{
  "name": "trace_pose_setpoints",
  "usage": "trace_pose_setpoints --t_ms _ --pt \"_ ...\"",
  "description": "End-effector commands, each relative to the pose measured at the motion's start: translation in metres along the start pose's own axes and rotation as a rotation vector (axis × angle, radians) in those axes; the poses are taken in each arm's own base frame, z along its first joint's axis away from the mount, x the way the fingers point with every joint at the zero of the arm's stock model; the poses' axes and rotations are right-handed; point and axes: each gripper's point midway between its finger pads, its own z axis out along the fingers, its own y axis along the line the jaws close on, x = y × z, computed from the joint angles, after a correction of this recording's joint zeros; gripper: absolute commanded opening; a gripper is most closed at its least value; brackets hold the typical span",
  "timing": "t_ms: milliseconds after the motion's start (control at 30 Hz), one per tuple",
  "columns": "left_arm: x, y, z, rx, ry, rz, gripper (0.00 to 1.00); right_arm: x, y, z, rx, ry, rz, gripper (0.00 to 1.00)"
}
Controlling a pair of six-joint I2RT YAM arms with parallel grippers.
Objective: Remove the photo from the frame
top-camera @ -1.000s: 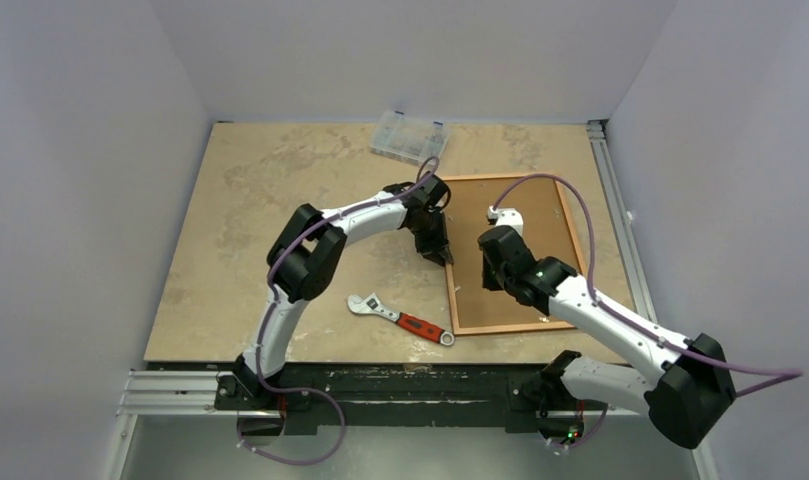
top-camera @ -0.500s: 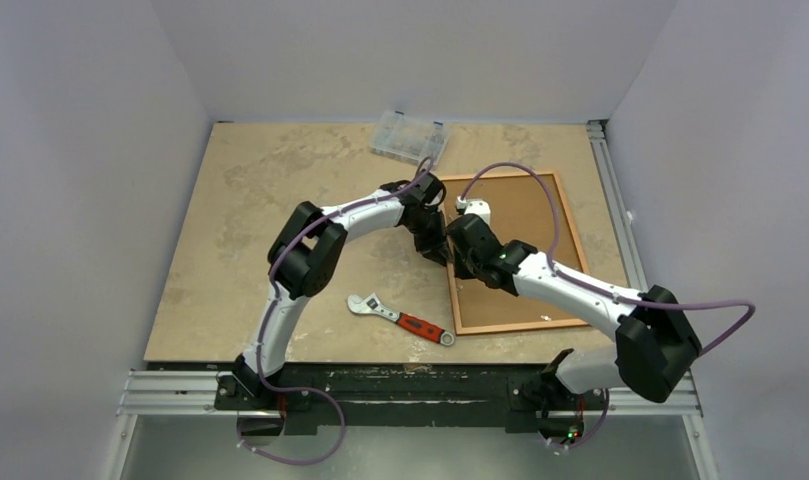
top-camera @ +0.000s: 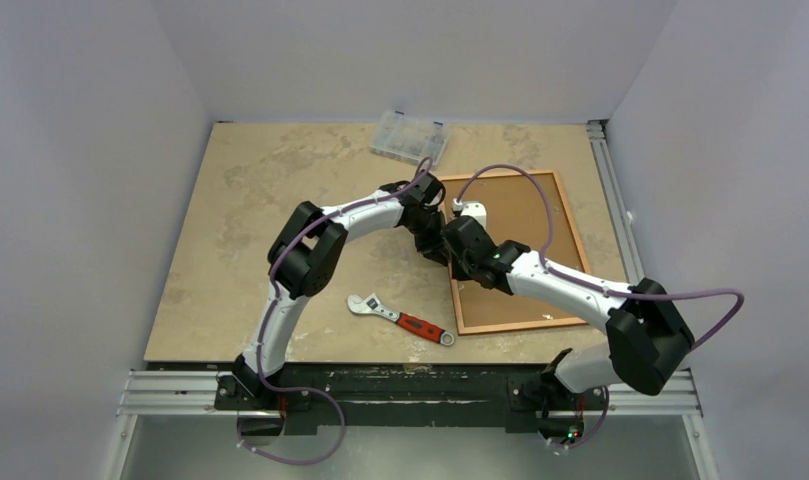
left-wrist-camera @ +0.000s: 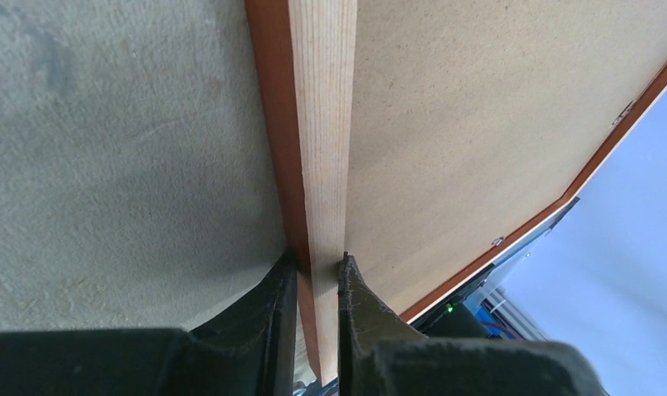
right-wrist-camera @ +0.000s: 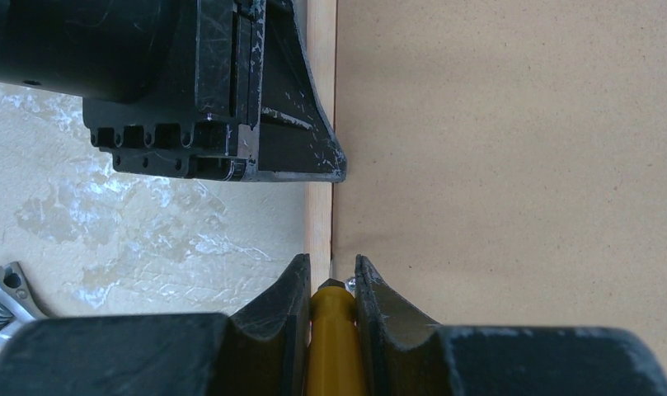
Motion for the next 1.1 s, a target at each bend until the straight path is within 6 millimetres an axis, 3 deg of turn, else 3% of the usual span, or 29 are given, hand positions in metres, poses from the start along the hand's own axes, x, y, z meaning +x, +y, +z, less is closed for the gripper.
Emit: trace_pose_setpoints --t_ms 0,367,1067 --pt "-0.005 0.022 0.027 -0.029 -0.015 -0.013 0.0 -0.008 0.008 -0.005 -0.022 -0.035 0.031 0.0" --pt "-0.006 0.025 0.028 -0.037 -0.015 -0.015 0.0 0.014 0.001 -0.009 0.012 0.006 -0.006 0.0" --pt "-0.007 0.029 0.031 -0.043 -0.01 -0.026 0.0 0.04 -0.008 -0.018 0.034 0.044 -0.004 0.0"
